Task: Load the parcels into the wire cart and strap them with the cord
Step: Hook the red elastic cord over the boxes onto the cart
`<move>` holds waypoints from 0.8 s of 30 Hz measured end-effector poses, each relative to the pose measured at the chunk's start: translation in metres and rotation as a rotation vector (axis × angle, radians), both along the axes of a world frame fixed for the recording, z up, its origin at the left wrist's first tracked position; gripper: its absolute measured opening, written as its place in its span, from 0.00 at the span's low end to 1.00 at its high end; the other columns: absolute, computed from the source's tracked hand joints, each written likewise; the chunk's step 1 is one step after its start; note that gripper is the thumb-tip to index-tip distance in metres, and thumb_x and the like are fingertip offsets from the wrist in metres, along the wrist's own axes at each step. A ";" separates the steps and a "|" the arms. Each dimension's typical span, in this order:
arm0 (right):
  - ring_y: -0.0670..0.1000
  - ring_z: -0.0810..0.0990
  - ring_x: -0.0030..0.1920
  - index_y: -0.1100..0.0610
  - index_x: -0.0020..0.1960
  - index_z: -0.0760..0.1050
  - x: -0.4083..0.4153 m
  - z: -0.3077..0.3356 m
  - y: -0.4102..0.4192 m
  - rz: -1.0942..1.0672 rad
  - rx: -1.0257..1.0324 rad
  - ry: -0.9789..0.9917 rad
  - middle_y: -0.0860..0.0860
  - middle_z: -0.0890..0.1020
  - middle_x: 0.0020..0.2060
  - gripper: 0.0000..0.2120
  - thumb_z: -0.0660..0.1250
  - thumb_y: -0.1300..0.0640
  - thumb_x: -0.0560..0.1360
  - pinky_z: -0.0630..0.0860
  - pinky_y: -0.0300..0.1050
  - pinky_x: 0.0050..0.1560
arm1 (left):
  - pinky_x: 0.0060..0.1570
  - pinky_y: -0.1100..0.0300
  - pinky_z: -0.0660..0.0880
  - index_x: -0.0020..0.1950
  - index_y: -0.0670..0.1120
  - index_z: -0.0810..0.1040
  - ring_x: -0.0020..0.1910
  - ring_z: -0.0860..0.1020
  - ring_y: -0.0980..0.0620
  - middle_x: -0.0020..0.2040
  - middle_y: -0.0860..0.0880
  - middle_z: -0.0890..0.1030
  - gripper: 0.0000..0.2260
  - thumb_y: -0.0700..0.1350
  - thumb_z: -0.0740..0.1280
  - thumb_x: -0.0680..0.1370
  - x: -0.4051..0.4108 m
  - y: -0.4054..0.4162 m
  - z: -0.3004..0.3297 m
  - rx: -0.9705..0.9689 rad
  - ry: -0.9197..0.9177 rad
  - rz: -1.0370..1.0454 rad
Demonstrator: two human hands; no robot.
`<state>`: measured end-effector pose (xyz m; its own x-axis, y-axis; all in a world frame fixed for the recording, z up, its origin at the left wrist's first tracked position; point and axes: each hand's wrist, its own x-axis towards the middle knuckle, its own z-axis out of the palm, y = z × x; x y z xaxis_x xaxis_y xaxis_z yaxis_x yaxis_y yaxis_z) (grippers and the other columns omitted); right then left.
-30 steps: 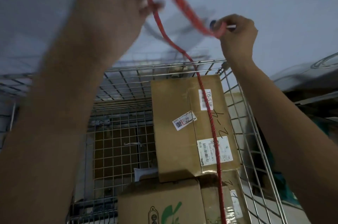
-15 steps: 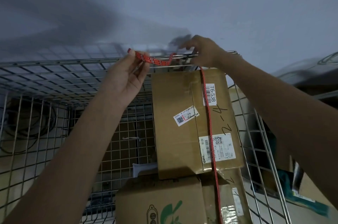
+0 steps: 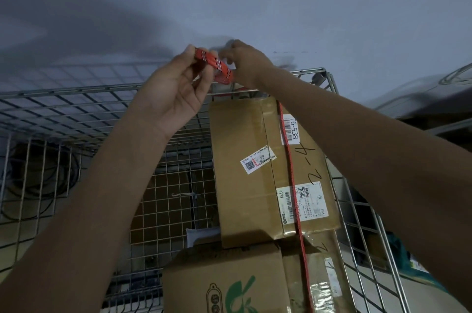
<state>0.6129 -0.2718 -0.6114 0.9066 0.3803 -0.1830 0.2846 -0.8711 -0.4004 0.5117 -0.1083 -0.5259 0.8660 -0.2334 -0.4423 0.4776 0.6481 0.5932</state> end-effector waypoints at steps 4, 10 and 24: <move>0.51 0.77 0.51 0.55 0.53 0.81 -0.005 0.005 0.006 0.020 0.096 0.017 0.52 0.79 0.52 0.11 0.70 0.52 0.73 0.75 0.47 0.55 | 0.36 0.69 0.79 0.44 0.39 0.75 0.35 0.82 0.56 0.38 0.46 0.84 0.09 0.42 0.60 0.81 0.000 0.005 -0.002 -0.045 -0.001 0.037; 0.49 0.75 0.52 0.56 0.60 0.78 -0.018 0.007 -0.006 0.052 0.063 0.138 0.49 0.77 0.53 0.16 0.69 0.51 0.75 0.71 0.43 0.54 | 0.36 0.65 0.79 0.44 0.37 0.76 0.39 0.83 0.51 0.41 0.42 0.83 0.09 0.40 0.61 0.81 0.005 0.020 -0.005 -0.200 -0.033 0.153; 0.56 0.80 0.52 0.63 0.60 0.78 0.017 0.001 -0.063 -0.401 -0.031 0.234 0.59 0.82 0.53 0.15 0.57 0.58 0.81 0.73 0.41 0.47 | 0.49 0.60 0.81 0.41 0.40 0.80 0.43 0.84 0.51 0.42 0.45 0.85 0.12 0.42 0.62 0.81 0.001 0.001 -0.034 -0.044 0.085 0.150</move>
<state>0.6295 -0.3345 -0.6100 0.9137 -0.0009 -0.4064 -0.1723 -0.9065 -0.3855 0.5131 -0.1072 -0.5601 0.8526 -0.1249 -0.5074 0.4205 0.7405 0.5242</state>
